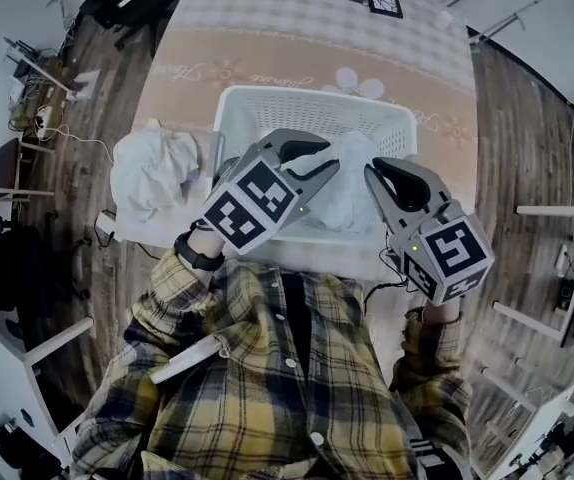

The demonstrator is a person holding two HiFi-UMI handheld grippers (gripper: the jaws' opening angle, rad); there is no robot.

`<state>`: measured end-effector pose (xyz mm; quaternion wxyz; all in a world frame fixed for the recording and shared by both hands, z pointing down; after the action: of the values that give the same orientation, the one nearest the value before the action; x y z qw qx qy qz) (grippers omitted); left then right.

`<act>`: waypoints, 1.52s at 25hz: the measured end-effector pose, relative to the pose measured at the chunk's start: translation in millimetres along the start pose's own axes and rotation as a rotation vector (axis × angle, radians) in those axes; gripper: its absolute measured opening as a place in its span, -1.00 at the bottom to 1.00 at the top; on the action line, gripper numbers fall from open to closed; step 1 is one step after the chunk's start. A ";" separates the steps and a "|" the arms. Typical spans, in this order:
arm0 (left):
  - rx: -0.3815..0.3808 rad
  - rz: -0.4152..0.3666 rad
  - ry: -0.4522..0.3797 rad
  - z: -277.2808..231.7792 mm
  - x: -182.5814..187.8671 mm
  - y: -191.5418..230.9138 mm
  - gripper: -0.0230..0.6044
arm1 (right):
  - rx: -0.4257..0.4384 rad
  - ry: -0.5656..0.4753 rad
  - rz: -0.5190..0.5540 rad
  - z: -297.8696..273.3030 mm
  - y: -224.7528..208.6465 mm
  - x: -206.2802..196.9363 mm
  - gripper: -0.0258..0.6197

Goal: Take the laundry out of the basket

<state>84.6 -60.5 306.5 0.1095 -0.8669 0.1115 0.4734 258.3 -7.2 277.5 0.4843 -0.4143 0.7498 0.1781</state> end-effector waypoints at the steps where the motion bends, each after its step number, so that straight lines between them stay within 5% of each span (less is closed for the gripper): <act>1: -0.025 -0.008 0.028 -7.3 -3.1 2.2 -0.46 | 0.025 0.047 0.020 -4.1 -1.3 -3.3 -0.64; 5: -0.122 -0.046 0.133 -34.5 -15.1 9.2 -0.28 | 0.127 0.246 0.138 -25.3 -1.2 -17.4 -0.34; 10: -0.219 -0.090 0.249 -63.5 -33.0 10.4 -0.21 | 0.227 0.454 0.287 -49.8 -5.1 -33.5 -0.23; 22: -0.337 -0.093 0.410 -114.1 -85.5 18.9 -0.09 | 0.425 0.748 0.520 -106.7 3.2 -67.9 0.21; 30: -0.386 -0.027 0.442 -137.7 -113.3 19.6 0.16 | 0.460 0.912 0.651 -136.0 12.1 -98.0 0.22; 38: -0.410 0.023 0.448 -153.1 -134.2 16.1 0.18 | 0.405 1.059 0.688 -151.3 10.0 -126.9 0.14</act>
<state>131.0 -109.0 499.3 -0.1003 -0.9524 0.0446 0.2844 186.6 -45.5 457.8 0.0340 -0.0837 0.9947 -0.0495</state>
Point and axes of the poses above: the fingertips, and each gripper's own axes: z backward along the fingers, y to its left, x out of its top, the point moved 10 cm from there along z, backward along the fingers, and after that the axes turned 7 degrees about -z, right-handed, at the moved point
